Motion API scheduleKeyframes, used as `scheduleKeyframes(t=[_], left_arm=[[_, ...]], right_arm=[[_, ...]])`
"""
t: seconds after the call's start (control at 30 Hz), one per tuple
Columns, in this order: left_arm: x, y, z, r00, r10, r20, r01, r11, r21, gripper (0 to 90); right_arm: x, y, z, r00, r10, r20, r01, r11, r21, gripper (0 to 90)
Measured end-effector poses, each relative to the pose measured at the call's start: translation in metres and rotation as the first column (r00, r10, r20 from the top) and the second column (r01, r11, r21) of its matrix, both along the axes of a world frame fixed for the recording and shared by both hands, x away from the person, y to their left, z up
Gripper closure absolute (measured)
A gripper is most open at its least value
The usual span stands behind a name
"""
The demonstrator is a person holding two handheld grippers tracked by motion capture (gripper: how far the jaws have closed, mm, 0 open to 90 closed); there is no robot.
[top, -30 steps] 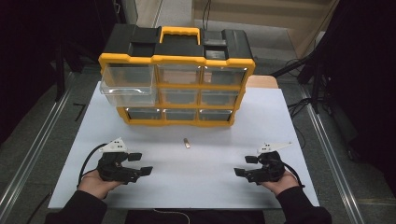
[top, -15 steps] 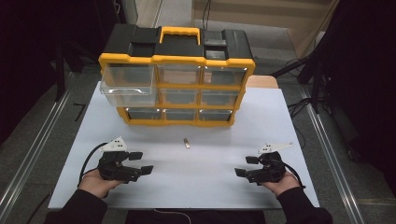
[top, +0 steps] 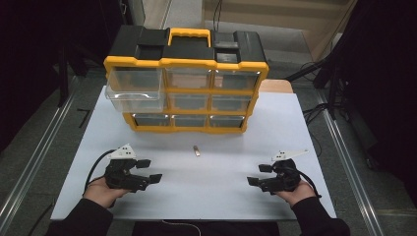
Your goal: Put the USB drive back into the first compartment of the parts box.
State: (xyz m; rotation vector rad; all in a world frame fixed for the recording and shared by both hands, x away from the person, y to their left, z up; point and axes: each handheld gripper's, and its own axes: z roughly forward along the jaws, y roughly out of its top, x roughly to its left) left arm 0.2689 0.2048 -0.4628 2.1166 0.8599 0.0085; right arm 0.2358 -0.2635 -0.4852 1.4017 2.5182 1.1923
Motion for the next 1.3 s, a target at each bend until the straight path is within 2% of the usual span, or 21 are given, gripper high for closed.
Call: scheduleKeyframes(t=[0.2,0.43,0.63,0.73,0.9,1.17,1.3], left_arm=[[0.000,-0.001,0.000,1.0000,-0.006,0.001,0.006,1.0000,0.000,26.8],[-0.001,-0.001,0.000,0.9999,-0.011,0.001,0.011,0.9999,0.006,26.8],[0.000,-0.002,0.000,1.0000,-0.007,-0.007,0.007,1.0000,0.007,26.8],[-0.001,-0.002,0.000,0.9999,-0.010,-0.005,0.010,0.9999,0.008,26.8],[-0.001,-0.002,0.000,0.9998,-0.018,-0.004,0.018,0.9998,0.007,26.8],[-0.001,-0.002,0.000,0.9999,-0.013,-0.005,0.013,0.9999,0.006,26.8],[-0.002,-0.002,0.000,0.9998,-0.021,-0.001,0.021,0.9998,0.005,26.8]], right_arm=[[0.002,0.000,-0.001,1.0000,0.007,0.001,-0.007,1.000,-0.002,22.7],[0.007,0.005,-0.001,0.9992,0.040,0.004,-0.040,0.999,-0.008,22.6],[0.014,0.007,0.003,0.9991,0.040,0.010,-0.041,0.999,0.016,22.5],[0.021,0.009,0.007,0.9980,0.061,0.015,-0.062,0.997,0.046,22.2],[0.024,0.015,0.014,0.9947,0.096,0.036,-0.098,0.994,0.057,22.0],[0.030,0.032,0.024,0.9891,0.142,0.039,-0.143,0.989,0.035,22.0],[0.038,0.044,0.031,0.9847,0.170,0.037,-0.170,0.985,0.009,22.0]])
